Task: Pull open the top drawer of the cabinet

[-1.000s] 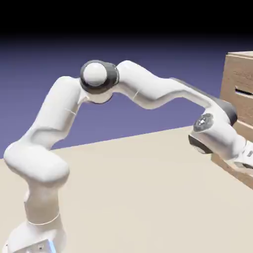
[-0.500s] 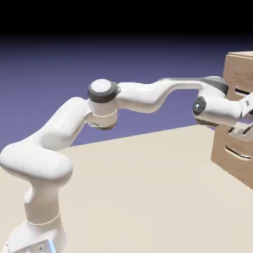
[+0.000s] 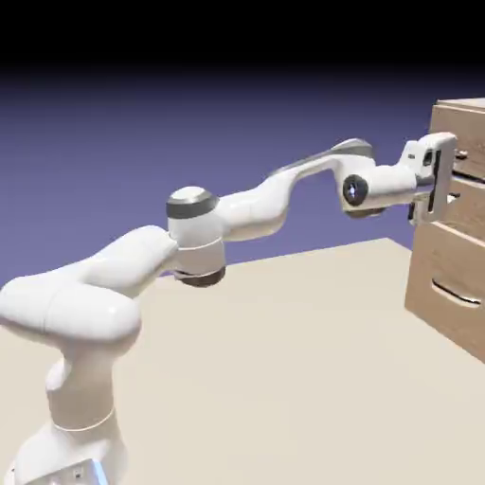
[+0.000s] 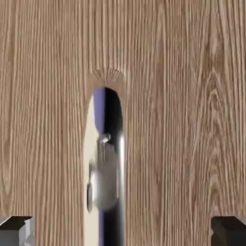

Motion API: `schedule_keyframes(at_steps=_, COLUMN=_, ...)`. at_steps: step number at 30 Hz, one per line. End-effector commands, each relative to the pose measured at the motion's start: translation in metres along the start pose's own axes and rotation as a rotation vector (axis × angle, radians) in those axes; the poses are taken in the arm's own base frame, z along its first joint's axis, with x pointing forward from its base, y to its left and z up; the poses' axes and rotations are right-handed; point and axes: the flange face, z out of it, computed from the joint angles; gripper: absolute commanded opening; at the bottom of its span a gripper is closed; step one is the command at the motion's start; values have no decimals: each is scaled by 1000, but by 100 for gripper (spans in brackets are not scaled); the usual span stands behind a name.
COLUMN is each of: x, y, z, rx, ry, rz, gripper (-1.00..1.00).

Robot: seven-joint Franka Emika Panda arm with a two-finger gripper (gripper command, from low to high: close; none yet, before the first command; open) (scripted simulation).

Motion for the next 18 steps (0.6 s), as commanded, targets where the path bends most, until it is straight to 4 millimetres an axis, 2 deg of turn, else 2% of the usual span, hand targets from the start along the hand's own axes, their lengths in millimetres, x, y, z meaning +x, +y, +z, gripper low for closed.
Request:
schedule_keyframes(at_steps=1, x=0, y=0, z=4, rx=0, ry=0, rz=0, gripper=0)
schedule_keyframes(at_steps=8, x=-9, y=-10, z=24, rx=11, ry=-5, rz=-1, gripper=0)
schedule_keyframes(at_steps=9, x=-9, y=-10, z=24, rx=11, ry=-5, rz=-1, gripper=-100)
schedule_keyframes(at_steps=18, x=-9, y=-10, z=0, rx=11, ry=-5, rz=-1, gripper=-100)
